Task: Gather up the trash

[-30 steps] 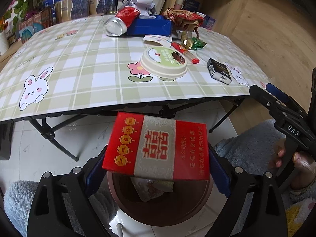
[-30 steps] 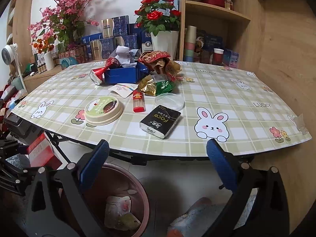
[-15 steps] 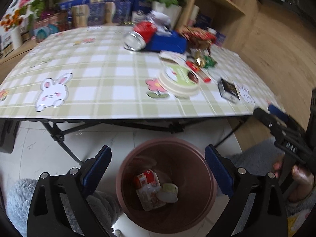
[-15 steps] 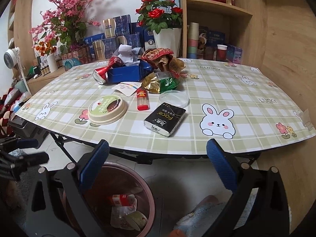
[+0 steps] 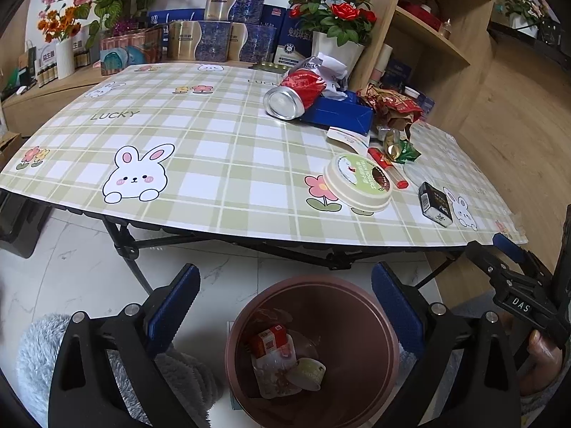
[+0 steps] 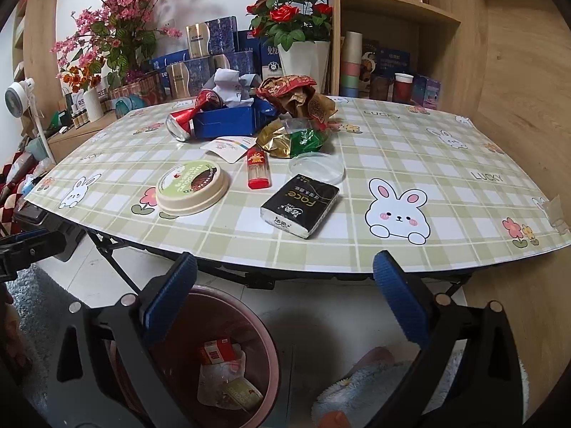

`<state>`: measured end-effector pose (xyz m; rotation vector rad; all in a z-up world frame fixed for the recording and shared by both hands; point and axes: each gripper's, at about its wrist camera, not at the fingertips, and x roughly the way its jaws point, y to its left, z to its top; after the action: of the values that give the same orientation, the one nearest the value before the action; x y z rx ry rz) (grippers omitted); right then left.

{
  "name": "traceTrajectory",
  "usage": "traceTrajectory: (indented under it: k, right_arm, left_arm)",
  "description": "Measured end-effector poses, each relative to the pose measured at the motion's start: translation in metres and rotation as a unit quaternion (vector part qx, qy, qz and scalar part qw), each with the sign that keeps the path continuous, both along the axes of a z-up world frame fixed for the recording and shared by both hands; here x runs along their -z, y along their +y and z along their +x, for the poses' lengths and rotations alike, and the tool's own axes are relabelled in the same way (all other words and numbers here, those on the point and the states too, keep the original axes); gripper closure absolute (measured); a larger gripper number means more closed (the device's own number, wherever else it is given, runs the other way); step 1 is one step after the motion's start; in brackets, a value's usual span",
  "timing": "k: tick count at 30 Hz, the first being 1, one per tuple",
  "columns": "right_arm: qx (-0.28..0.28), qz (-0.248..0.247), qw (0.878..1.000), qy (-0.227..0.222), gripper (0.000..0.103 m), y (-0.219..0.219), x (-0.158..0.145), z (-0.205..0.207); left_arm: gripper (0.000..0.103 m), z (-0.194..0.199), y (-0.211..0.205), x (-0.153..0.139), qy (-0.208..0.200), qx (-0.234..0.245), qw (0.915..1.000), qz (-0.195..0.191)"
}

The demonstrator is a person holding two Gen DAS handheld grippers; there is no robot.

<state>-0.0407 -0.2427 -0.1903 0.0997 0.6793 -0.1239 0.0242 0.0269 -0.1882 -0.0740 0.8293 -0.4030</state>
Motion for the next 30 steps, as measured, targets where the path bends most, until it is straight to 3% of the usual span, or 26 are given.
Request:
traceTrajectory:
  k: [9,14,20,24,30]
  right_arm:
    - [-0.002,0.066,0.998,0.001,0.006,-0.021,-0.004,0.005]
    - [0.022,0.039,0.999,0.027,0.006,-0.029,-0.007,0.014]
    - [0.036,0.028,0.999,-0.006,0.006,-0.043,-0.018,0.021]
    - [0.061,0.033,0.997,-0.028,0.006,-0.054,-0.017,0.021]
    - [0.075,0.051,0.996,-0.02,0.006,-0.064,-0.008,0.024]
  left_arm:
    - [0.007,0.0,0.002,-0.009,-0.01,-0.002,0.9999,-0.01]
    - [0.006,0.013,-0.008,-0.021,-0.032,0.005,0.9994,0.007]
    - [0.006,0.041,-0.057,-0.029,-0.035,0.076,0.9961,0.027]
    - [0.006,0.064,-0.102,-0.018,-0.03,0.136,0.9886,0.057]
    - [0.006,0.1,-0.142,0.006,0.002,0.147,0.9858,0.081]
